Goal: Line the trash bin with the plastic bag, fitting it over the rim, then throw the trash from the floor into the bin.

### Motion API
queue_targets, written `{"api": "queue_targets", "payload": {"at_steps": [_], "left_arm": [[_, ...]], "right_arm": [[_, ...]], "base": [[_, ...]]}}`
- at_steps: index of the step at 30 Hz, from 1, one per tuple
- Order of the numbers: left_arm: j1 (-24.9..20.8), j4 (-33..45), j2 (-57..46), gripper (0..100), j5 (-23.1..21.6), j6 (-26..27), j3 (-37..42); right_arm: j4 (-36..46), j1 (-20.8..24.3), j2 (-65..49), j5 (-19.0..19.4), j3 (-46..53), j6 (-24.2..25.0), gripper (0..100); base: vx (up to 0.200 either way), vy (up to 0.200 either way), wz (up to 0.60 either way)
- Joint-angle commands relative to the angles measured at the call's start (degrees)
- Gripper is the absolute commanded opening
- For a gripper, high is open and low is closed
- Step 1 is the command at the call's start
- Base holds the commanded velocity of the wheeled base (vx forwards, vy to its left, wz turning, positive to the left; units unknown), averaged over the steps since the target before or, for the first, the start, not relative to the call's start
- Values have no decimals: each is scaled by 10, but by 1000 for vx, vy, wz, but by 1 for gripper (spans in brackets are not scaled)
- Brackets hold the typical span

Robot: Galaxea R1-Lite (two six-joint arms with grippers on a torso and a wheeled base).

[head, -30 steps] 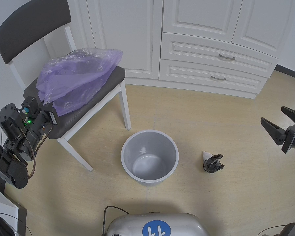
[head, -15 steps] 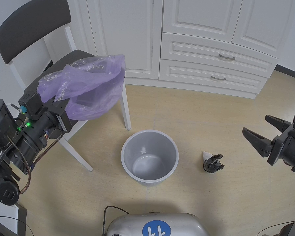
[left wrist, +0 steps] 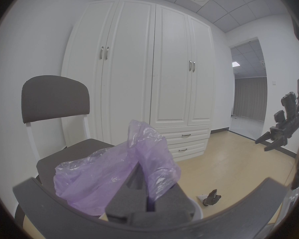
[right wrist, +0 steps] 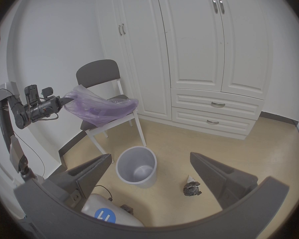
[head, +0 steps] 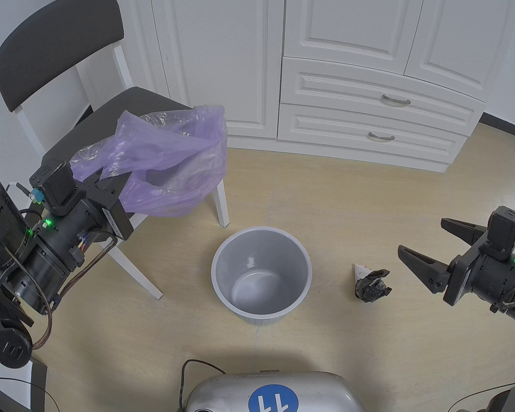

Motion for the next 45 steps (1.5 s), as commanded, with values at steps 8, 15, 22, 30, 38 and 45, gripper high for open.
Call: {"api": "queue_targets", "payload": {"at_steps": [8,15,22,30,38,45], "left_arm": [[-82,-5,-7,0,2,3,18],[-124,-7,-28,0,2,6,35],[-134,-7,-42,0,1,4,37],[-168,-8,-44,0,1,4,44],[-182,-8,-61,0,0,4,44],[-182,-8,-75,0,-3,3,45]], "right_arm": [[-159,3,113,-5,39,0,100],[-182,15,132,-7,42,3,100],[-211,41,171,-11,36,36,100],[-234,52,217,-10,39,63,100],[-237,50,274,-8,41,76,100],[-237,20,302,0,40,76,100]], "base": [[0,0,0],[0,0,0],[0,0,0],[0,0,0],[0,0,0],[0,0,0]]}}
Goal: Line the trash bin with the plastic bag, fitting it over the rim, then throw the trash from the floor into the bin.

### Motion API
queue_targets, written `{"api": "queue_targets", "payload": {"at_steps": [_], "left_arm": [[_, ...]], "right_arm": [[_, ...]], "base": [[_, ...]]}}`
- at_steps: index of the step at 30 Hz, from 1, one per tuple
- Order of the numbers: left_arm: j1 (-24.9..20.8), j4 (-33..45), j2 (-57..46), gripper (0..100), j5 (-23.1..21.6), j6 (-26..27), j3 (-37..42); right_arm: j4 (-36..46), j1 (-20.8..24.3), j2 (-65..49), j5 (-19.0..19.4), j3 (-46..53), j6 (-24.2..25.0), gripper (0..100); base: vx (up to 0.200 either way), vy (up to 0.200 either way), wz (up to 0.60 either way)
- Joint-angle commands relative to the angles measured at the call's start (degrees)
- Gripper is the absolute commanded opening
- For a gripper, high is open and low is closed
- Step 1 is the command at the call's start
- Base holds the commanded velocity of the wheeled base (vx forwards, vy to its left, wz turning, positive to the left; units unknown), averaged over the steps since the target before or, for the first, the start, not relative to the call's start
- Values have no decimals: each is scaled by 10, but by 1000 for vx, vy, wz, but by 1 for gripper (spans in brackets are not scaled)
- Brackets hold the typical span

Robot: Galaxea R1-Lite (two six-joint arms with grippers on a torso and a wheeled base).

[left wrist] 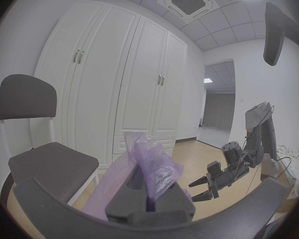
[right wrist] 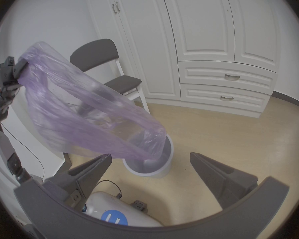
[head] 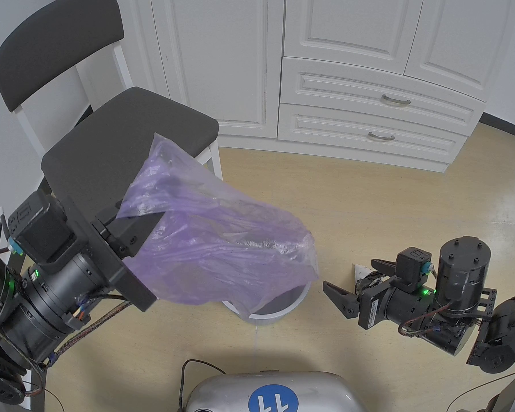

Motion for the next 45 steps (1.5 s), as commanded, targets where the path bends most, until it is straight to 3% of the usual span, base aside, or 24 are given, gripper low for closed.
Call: {"api": "queue_targets", "payload": {"at_steps": [1,7,11,15,22,24,34,45], "left_arm": [[-2,0,-10,0,-1,-1,1],[-2,0,-9,0,-2,-1,6],[-3,0,-9,0,-2,-2,6],[-13,0,-10,0,-1,-2,7],[-32,-1,-26,0,-1,-2,11],[-45,0,-34,0,-1,-2,14],[-56,-1,-41,0,-1,-2,15],[-69,-1,-52,0,-2,-1,18]], "right_arm": [[0,-20,40,5,-3,1,100],[-1,-58,57,8,-19,1,100],[-4,-79,59,30,-21,1,100],[-5,-80,76,56,-23,30,100],[-10,-91,113,67,-36,50,100],[-31,-84,129,95,-31,64,100],[-80,-58,183,99,-30,81,100],[-241,-58,273,103,-36,137,100]], "base": [[0,0,0],[0,0,0],[0,0,0],[0,0,0],[0,0,0],[0,0,0],[0,0,0],[0,0,0]]}}
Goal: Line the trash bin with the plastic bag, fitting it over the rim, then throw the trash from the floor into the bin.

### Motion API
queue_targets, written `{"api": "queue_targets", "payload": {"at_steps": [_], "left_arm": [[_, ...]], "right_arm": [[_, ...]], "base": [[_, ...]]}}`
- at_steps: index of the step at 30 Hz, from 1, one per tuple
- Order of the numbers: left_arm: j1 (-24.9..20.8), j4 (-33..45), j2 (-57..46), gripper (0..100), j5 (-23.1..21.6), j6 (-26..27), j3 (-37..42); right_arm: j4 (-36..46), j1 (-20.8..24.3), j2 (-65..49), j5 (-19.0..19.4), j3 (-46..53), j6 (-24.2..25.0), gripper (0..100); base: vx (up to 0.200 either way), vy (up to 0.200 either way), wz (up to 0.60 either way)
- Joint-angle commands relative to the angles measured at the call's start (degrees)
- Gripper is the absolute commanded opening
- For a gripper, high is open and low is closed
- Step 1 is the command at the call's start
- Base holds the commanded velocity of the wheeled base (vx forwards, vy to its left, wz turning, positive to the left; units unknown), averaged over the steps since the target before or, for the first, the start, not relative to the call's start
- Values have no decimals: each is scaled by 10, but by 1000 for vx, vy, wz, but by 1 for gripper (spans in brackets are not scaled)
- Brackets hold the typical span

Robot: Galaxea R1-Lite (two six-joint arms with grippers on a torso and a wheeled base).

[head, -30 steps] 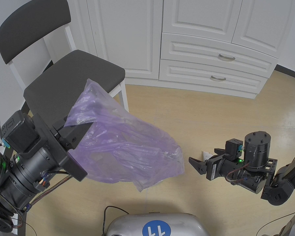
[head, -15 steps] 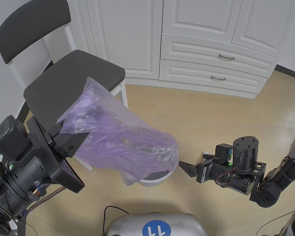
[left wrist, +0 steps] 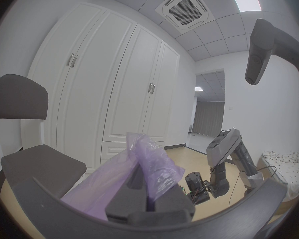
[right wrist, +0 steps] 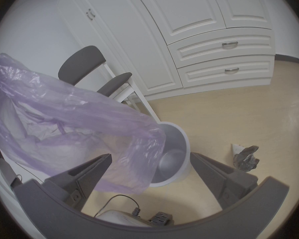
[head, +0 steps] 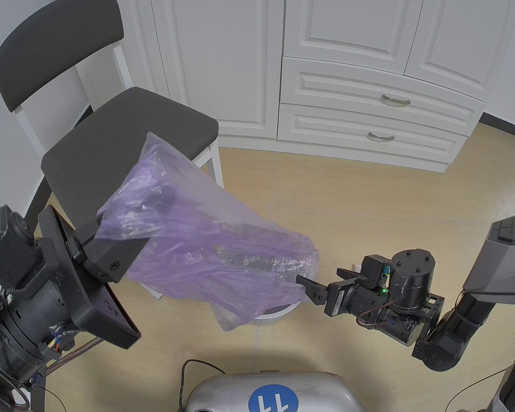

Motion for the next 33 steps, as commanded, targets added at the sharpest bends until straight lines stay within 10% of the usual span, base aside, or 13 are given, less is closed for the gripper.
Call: {"api": "queue_targets", "payload": {"at_steps": [1,19,33], "left_arm": [[-8,-1,-5,0,0,1,0],[-33,-1,-28,0,1,1,-1],[-52,-1,-43,0,1,1,-2]], "right_arm": [[-23,0,48,7,-2,20,100],[-110,-15,80,198,58,195,100],[-110,-13,77,206,58,218,100]], "base": [[0,0,0],[0,0,0],[0,0,0]]}}
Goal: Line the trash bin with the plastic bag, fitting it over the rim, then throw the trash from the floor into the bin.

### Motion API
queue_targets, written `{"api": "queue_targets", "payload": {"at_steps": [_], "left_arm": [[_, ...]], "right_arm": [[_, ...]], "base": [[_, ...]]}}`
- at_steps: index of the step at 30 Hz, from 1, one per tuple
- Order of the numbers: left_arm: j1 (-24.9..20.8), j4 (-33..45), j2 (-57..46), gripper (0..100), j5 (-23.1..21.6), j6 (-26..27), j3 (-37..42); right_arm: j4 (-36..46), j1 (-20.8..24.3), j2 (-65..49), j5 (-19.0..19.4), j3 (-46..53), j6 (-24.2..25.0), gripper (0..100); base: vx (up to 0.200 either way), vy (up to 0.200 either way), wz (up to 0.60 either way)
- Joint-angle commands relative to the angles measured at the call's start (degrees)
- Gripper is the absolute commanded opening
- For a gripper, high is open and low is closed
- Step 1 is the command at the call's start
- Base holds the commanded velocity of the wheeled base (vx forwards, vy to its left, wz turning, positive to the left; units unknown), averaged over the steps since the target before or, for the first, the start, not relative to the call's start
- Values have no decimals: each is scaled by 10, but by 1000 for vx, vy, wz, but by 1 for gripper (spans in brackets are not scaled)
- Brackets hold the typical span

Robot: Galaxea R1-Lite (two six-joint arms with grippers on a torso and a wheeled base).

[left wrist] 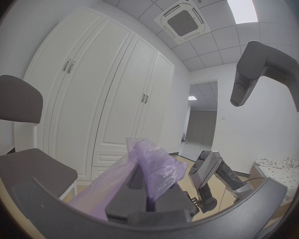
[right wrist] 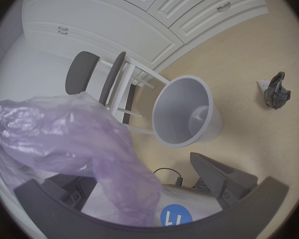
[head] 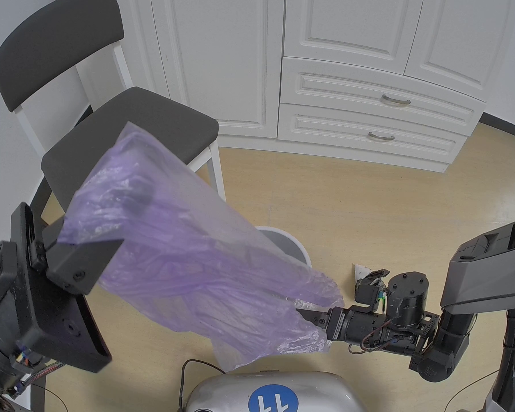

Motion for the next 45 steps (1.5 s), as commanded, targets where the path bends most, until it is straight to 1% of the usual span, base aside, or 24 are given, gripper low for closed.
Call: {"api": "queue_targets", "payload": {"at_steps": [1,6,12,20,23,41,45], "left_arm": [[-5,0,-3,0,0,0,1],[-5,0,-3,0,0,0,1],[-5,0,-3,0,0,1,2],[-5,0,-4,0,0,1,2],[-5,0,-5,0,0,2,2],[-5,1,-5,0,1,2,2],[-5,0,-5,0,1,1,2]], "right_arm": [[-10,4,-9,-1,-1,0,100],[-10,9,-25,-7,-4,-2,100],[-10,19,-39,-36,-8,-7,100],[-10,30,-26,-59,-16,-10,100],[-10,30,-25,-60,-15,-26,100],[-10,30,-29,-60,-11,-30,100],[-10,30,-27,-60,-9,-39,100]], "base": [[0,0,0],[0,0,0],[0,0,0],[0,0,0],[0,0,0],[0,0,0],[0,0,0]]}}
